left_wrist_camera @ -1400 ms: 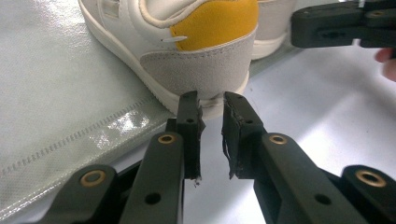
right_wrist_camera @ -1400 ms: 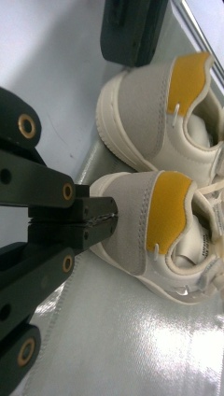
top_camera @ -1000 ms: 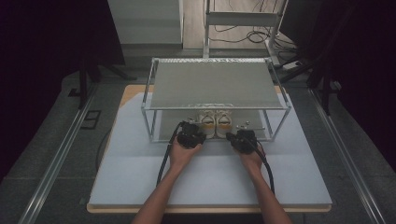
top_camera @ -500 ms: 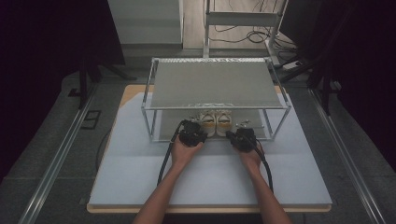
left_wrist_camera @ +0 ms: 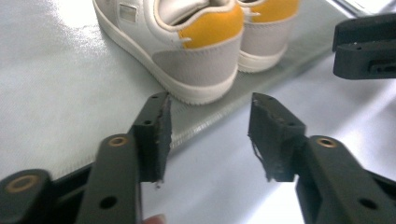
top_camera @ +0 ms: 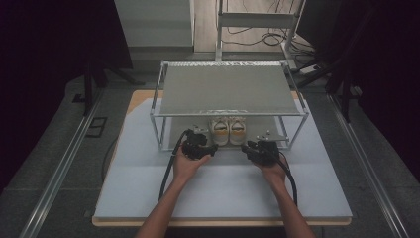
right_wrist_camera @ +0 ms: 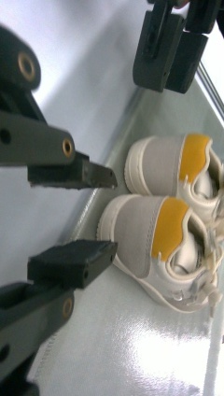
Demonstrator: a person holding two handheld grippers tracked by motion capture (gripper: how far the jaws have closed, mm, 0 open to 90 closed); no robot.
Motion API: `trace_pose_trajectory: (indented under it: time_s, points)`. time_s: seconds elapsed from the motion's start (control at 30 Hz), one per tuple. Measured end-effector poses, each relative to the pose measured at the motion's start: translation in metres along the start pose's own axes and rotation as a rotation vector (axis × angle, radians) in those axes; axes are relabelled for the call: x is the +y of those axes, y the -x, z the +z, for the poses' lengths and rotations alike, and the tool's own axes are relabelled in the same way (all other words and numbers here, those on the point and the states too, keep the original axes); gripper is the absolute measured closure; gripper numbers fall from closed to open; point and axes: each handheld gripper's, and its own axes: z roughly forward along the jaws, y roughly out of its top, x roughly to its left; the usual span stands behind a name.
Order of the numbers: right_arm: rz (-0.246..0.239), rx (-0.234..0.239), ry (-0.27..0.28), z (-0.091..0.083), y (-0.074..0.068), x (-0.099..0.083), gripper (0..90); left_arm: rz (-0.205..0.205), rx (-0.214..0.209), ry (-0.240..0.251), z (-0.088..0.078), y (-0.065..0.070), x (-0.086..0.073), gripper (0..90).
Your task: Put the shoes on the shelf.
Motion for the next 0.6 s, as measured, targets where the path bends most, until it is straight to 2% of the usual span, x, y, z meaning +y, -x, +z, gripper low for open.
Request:
trace_pose_trajectory:
  time_s: [0.23, 0.3, 0.6]
  points:
    - [-0.016, 0.034, 0.027, -0.018, -0.003, -0.007, 49.1, 0.021, -0.011, 0.017, -0.026, -0.002, -0.021, 38.5]
    - [-0.020, 0.044, 0.022, -0.023, -0.002, -0.010, 47.1, 0.016, -0.017, 0.028, -0.034, -0.004, -0.029, 37.3]
    - [-0.014, 0.043, 0.029, -0.054, 0.005, -0.035, 44.0, 0.005, -0.027, 0.026, -0.060, -0.011, -0.067, 35.4]
